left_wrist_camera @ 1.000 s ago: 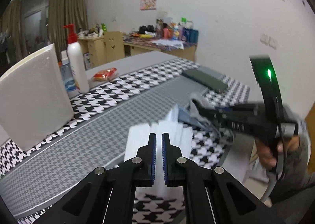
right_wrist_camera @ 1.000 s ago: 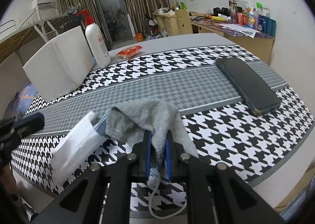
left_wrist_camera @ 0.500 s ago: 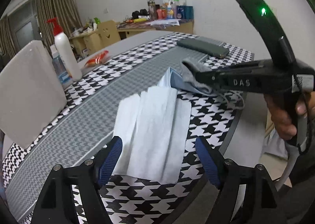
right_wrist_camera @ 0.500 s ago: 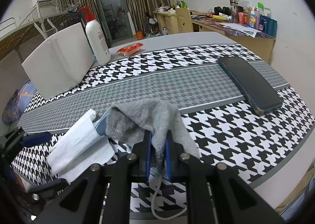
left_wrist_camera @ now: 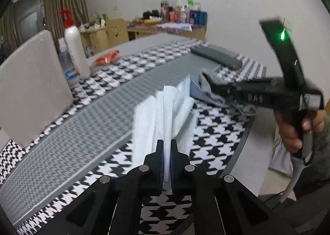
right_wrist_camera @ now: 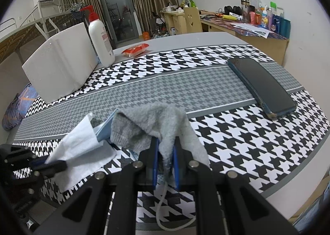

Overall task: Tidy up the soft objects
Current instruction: 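Carry the white tissue with the left gripper while the right gripper carries the grey sock toward the foam box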

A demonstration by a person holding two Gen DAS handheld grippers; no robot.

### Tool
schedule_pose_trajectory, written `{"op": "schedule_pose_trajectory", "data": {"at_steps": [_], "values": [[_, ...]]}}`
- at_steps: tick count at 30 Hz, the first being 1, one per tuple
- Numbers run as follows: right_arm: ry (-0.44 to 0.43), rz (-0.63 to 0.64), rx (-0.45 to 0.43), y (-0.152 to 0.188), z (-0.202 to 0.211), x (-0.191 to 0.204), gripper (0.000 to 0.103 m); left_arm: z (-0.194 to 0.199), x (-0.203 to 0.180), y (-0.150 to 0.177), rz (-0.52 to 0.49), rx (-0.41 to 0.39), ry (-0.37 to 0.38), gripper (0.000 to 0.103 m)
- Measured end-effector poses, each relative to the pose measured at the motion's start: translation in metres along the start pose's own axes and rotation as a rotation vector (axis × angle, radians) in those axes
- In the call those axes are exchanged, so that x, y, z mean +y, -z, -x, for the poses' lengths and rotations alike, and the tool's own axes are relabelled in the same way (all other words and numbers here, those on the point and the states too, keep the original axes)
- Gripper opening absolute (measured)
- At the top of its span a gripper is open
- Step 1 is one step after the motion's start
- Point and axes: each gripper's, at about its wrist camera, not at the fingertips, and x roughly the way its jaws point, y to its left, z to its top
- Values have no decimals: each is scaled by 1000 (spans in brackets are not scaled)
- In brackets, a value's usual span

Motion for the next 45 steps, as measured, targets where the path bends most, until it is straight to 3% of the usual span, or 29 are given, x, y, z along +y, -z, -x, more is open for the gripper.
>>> {"op": "schedule_pose_trajectory", "data": {"at_steps": [8,14,23,45], "values": [[9,-6,-1,-1,1,-1,16,22,25,-6,86,-71,-16,4],[-24,6,-49,-11,21,5,16,37,37,-11,124,-131,-45,4],[-68,57,-136,-28,51,32,16,56,52,-18,172,-188,-91,4],[-171,160,-241,-74,71,102,16,103,90,-46,232,-296,-266,4]]}}
